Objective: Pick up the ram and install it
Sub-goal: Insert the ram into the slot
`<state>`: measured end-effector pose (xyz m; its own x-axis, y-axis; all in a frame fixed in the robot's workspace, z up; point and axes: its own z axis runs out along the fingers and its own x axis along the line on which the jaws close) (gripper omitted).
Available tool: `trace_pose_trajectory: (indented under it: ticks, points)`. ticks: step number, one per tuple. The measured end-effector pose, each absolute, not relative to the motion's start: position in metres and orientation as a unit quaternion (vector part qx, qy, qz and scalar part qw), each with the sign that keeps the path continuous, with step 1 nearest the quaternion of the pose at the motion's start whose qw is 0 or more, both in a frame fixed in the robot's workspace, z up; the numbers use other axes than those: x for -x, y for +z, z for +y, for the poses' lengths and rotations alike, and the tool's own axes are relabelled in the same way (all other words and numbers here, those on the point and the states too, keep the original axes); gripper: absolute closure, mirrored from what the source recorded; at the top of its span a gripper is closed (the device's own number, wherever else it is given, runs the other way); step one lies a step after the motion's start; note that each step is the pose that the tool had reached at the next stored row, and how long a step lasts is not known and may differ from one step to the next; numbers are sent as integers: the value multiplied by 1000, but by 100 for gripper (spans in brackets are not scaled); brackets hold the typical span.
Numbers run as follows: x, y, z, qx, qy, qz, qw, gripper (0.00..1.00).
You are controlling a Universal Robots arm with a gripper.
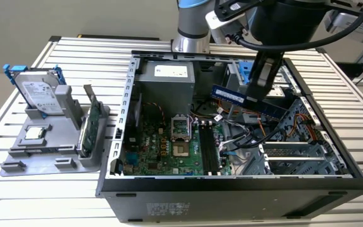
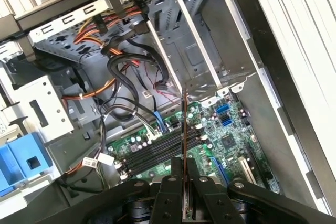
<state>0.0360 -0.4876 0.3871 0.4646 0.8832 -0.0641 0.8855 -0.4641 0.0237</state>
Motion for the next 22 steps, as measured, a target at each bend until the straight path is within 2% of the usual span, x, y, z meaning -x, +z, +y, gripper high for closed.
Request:
trace_pose_trajectory:
  ticks: [22]
  points:
    - [-36,387,-488,-895,-23,445,25,100]
